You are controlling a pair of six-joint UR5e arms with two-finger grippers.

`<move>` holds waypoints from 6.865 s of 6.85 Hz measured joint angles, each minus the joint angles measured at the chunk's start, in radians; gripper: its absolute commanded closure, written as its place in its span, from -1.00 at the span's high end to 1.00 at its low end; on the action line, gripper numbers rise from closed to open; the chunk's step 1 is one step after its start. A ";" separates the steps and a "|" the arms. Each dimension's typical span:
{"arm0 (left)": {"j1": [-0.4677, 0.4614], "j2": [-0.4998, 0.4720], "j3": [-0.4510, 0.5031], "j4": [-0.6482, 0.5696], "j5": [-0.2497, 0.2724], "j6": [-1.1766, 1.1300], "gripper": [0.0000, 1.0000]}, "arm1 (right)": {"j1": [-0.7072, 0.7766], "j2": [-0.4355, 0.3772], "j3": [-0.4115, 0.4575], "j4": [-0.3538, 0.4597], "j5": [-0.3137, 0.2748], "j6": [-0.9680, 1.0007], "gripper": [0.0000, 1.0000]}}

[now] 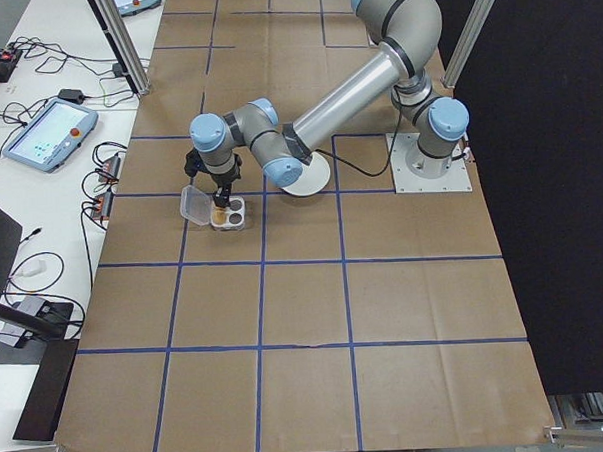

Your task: Place egg on plate

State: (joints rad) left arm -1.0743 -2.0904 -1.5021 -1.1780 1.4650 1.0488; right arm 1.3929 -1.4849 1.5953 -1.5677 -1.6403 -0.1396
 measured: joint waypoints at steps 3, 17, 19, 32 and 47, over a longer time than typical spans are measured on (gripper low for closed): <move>0.003 -0.038 0.025 0.012 0.048 0.438 0.99 | 0.000 0.000 0.000 0.000 0.000 0.000 1.00; 0.010 -0.108 0.055 0.094 0.071 0.670 0.96 | 0.000 0.000 0.000 0.000 0.000 0.000 1.00; 0.010 -0.120 0.055 0.111 0.070 0.672 0.91 | 0.000 0.000 0.000 0.000 0.000 0.000 1.00; 0.007 -0.117 0.056 0.143 0.122 0.715 -0.96 | 0.000 0.000 0.000 0.000 0.001 0.000 1.00; -0.083 0.303 -0.467 -0.019 -0.075 0.181 0.99 | 0.000 0.000 0.000 0.000 0.000 0.000 1.00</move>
State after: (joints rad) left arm -1.1572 -1.7878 -1.9688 -1.1965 1.3897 1.2297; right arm 1.3929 -1.4849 1.5953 -1.5677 -1.6402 -0.1396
